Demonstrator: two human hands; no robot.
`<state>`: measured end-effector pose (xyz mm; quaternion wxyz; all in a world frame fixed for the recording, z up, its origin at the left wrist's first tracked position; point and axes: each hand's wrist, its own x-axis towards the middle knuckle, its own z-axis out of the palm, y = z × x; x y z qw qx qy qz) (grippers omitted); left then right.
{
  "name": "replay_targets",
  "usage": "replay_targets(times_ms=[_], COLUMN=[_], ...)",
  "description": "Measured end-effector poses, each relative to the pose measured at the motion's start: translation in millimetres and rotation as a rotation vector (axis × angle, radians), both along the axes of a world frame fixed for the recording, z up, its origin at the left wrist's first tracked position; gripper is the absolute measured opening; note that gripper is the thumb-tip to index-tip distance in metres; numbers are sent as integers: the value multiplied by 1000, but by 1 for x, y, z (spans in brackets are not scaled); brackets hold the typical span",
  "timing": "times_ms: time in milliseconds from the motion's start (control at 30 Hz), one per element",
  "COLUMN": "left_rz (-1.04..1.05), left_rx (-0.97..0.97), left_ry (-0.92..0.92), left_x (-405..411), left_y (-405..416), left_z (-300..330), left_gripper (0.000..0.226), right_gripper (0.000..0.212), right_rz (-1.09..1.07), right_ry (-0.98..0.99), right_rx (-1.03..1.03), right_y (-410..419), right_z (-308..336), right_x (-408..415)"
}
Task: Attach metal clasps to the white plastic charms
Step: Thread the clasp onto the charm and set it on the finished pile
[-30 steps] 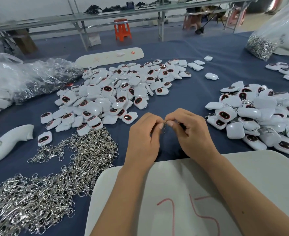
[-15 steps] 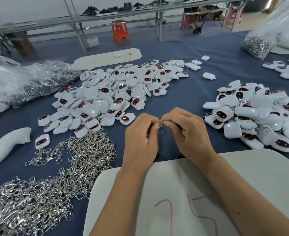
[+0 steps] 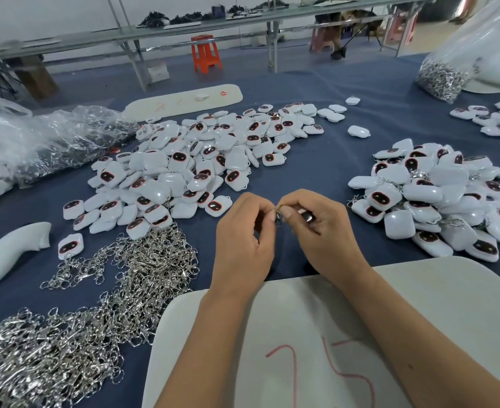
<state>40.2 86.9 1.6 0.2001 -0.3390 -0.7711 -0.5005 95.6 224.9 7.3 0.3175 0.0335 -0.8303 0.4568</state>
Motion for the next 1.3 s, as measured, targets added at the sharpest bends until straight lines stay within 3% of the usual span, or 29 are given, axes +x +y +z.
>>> replay_targets(times_ms=[133, 267, 433, 567, 933, 1300], left_rz=[-1, -9, -41, -77, -116, -137], left_rx=[-36, -110, -170, -211, -262, -308], left_ry=[-6, -4, -22, -40, -38, -40], left_x=[-2, -3, -3, -2, -1, 4], left_y=[-1, 0, 2, 2, 4, 5], left_z=[-1, -3, -5, -5, -5, -2], left_gripper=[20, 18, 16, 17, 17, 15], right_gripper=[30, 46, 15, 10, 16, 18], right_rz=[-37, -94, -117, -152, -166, -284], right_ry=[-133, -165, -76, -103, -144, -170], right_rx=[-309, -481, -702, -591, -614, -422], right_y=[6, 14, 16, 16, 15, 16], right_z=[-3, -9, -11, -13, -14, -15], right_x=[-3, -7, -7, -10, -10, -12])
